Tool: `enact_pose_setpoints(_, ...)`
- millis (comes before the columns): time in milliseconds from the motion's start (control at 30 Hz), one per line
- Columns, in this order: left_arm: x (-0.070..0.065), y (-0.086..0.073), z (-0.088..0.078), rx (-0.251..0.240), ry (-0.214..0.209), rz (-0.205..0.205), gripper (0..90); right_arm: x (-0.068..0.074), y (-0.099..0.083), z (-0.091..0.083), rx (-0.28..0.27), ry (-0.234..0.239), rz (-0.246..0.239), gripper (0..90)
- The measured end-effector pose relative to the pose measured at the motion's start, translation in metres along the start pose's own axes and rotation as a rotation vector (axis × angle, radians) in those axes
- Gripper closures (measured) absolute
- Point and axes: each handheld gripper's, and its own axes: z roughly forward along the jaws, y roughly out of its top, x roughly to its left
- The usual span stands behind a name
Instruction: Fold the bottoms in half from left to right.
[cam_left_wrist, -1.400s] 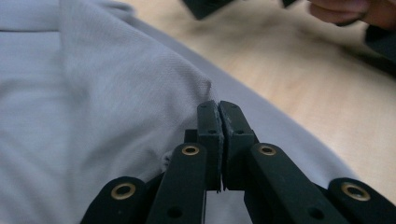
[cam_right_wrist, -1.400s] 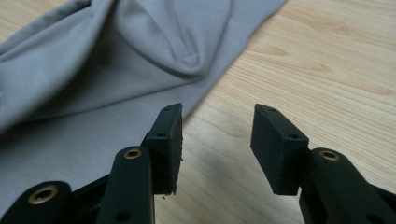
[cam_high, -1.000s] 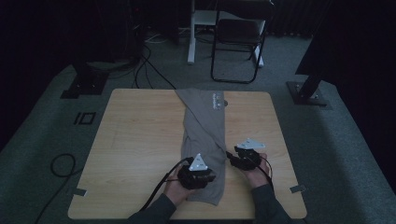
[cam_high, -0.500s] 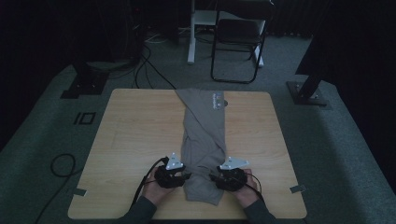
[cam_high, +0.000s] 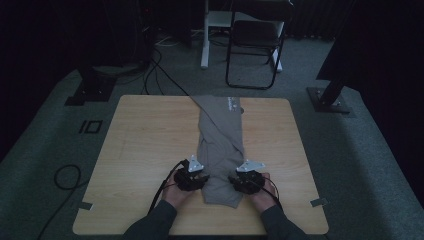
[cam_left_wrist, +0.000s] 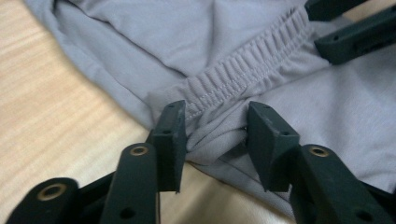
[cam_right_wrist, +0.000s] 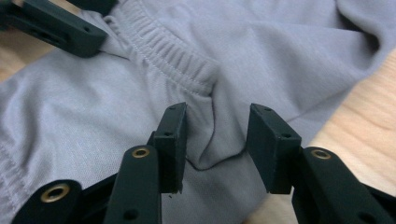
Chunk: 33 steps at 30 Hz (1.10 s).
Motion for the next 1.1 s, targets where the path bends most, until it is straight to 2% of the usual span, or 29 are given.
enact_pose_setpoints(67,0.003,0.001,-0.007,-0.052,-0.018,-0.007,54.8,-0.002,0.001,-0.001,-0.001,-0.010,-0.006,55.2)
enact_pose_setpoints(133,0.007,0.002,-0.013,-0.078,-0.004,-0.002,53.7,-0.003,0.002,-0.004,-0.018,0.001,-0.004,54.8)
enact_pose_setpoints(233,0.018,0.004,-0.015,-0.089,0.005,-0.059,52.5,-0.001,0.006,-0.009,-0.061,0.034,0.000,54.8)
enact_pose_setpoints(333,0.027,0.005,-0.011,-0.076,-0.023,-0.101,51.7,-0.002,0.013,-0.008,-0.071,0.047,0.000,55.1)
enact_pose_setpoints(467,0.027,0.005,0.000,-0.038,-0.049,-0.104,49.8,-0.002,0.018,0.003,-0.059,0.069,0.007,57.4)
enact_pose_setpoints(533,0.026,0.005,0.004,-0.025,-0.065,-0.113,49.9,-0.002,0.018,0.007,-0.044,0.083,0.015,64.5)
enact_pose_setpoints(600,0.023,0.005,0.005,-0.019,-0.069,-0.102,54.4,-0.001,0.017,0.006,-0.040,0.079,-0.007,71.4)
enact_pose_setpoints(667,0.019,0.005,0.002,-0.019,-0.061,-0.084,64.3,0.002,0.017,0.000,-0.054,0.080,-0.031,76.0)
enact_pose_setpoints(700,0.018,0.006,-0.001,-0.021,-0.058,-0.080,72.7,0.002,0.017,-0.003,-0.064,0.079,-0.041,77.5)
enact_pose_setpoints(800,0.015,0.008,-0.013,-0.062,-0.093,-0.091,82.4,0.004,0.014,-0.014,-0.089,0.091,-0.048,79.5)
enact_pose_setpoints(900,0.008,0.010,-0.024,-0.081,-0.105,-0.040,83.6,0.007,0.010,-0.025,-0.112,0.111,-0.048,80.4)
enact_pose_setpoints(1000,0.001,0.009,-0.030,-0.094,-0.123,-0.021,84.1,0.009,0.007,-0.034,-0.133,0.117,-0.060,81.1)
enact_pose_setpoints(1100,-0.004,0.009,-0.041,-0.121,-0.151,-0.011,84.3,0.010,0.004,-0.044,-0.154,0.123,-0.051,81.2)
